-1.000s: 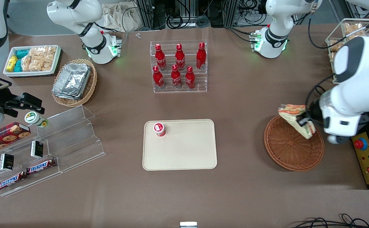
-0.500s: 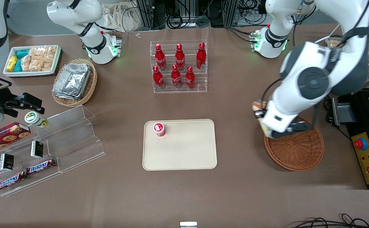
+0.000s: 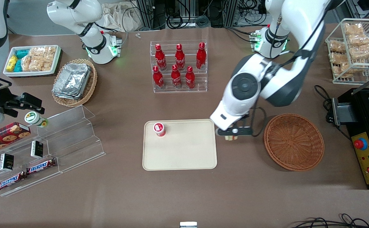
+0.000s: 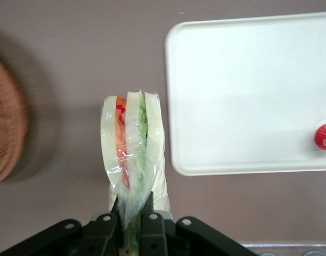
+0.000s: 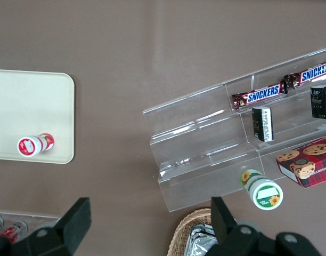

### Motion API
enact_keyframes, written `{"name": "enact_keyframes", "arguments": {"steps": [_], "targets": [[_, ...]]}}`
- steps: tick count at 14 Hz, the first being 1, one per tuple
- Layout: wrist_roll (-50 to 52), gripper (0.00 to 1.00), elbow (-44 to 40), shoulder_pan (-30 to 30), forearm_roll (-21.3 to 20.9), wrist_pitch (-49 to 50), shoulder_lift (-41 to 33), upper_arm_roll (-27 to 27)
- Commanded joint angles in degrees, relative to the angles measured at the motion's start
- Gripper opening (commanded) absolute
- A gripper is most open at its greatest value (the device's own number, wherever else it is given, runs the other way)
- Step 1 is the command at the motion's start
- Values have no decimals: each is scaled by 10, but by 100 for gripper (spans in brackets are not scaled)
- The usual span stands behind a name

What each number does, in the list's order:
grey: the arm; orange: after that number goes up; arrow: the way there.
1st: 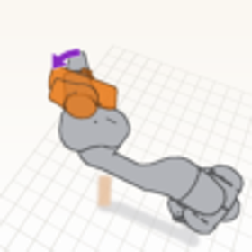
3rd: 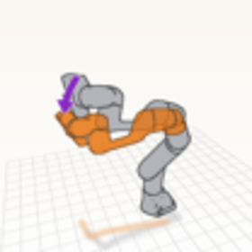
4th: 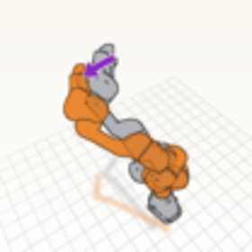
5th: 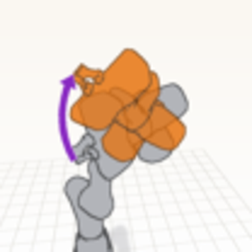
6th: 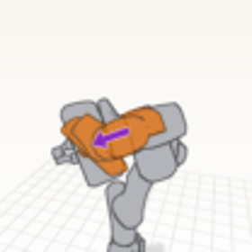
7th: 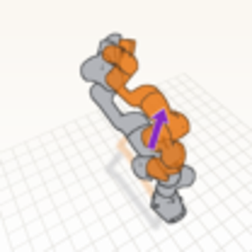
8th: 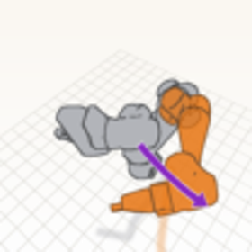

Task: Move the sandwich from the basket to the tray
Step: 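Carry the sandwich over the cream tray beside the red-capped bottle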

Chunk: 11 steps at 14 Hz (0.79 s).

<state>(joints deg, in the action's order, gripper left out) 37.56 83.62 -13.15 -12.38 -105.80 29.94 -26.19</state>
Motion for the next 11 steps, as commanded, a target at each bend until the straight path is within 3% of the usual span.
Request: {"name": "enact_keyframes", "arguments": {"steps": [1, 6, 11], "targets": [[-13, 0, -28, -21, -25, -47, 58, 2], [-18, 0, -26, -32, -74, -153, 136, 3], [-15, 1, -28, -33, -76, -183, 174, 3]]}}
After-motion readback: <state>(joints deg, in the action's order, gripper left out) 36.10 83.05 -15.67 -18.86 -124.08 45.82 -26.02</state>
